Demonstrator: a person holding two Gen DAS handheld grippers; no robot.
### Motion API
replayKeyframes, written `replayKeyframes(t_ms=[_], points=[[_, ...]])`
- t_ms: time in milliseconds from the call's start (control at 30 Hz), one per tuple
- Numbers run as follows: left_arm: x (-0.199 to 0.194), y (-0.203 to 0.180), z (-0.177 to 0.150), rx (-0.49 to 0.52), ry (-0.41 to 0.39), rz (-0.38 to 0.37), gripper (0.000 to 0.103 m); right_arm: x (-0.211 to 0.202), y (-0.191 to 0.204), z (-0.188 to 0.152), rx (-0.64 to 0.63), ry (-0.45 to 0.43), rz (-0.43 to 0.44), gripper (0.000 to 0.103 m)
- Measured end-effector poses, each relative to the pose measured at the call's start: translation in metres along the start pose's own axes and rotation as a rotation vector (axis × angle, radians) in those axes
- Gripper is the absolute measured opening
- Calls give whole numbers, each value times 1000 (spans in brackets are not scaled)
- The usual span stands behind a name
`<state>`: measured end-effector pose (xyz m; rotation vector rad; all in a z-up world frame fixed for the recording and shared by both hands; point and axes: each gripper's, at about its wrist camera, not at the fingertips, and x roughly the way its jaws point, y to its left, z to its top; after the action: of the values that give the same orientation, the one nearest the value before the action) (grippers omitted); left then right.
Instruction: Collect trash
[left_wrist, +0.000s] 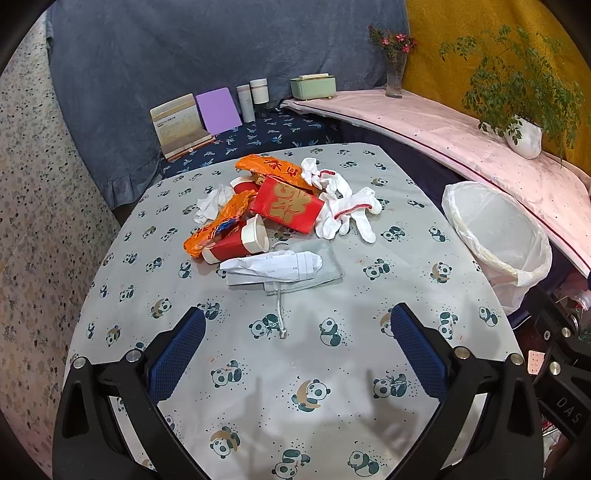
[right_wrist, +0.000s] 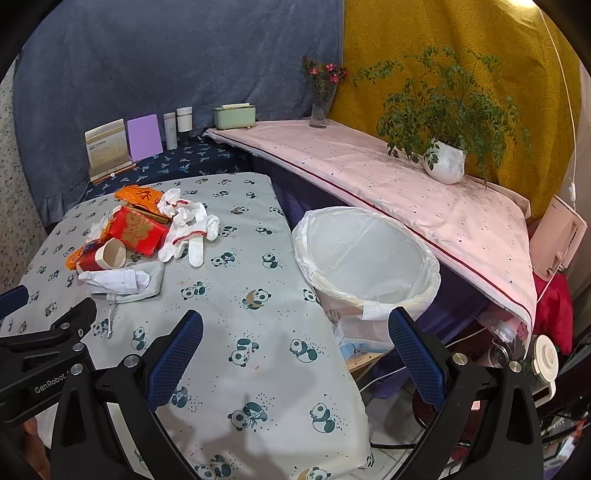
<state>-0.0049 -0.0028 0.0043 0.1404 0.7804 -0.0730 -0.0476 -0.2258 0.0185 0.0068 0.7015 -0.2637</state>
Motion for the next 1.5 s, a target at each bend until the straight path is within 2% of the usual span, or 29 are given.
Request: replayKeyframes(t_ms=[1500], points=[[4, -2, -2, 1, 2, -13, 96, 6, -1, -4, 6, 12, -2, 96]])
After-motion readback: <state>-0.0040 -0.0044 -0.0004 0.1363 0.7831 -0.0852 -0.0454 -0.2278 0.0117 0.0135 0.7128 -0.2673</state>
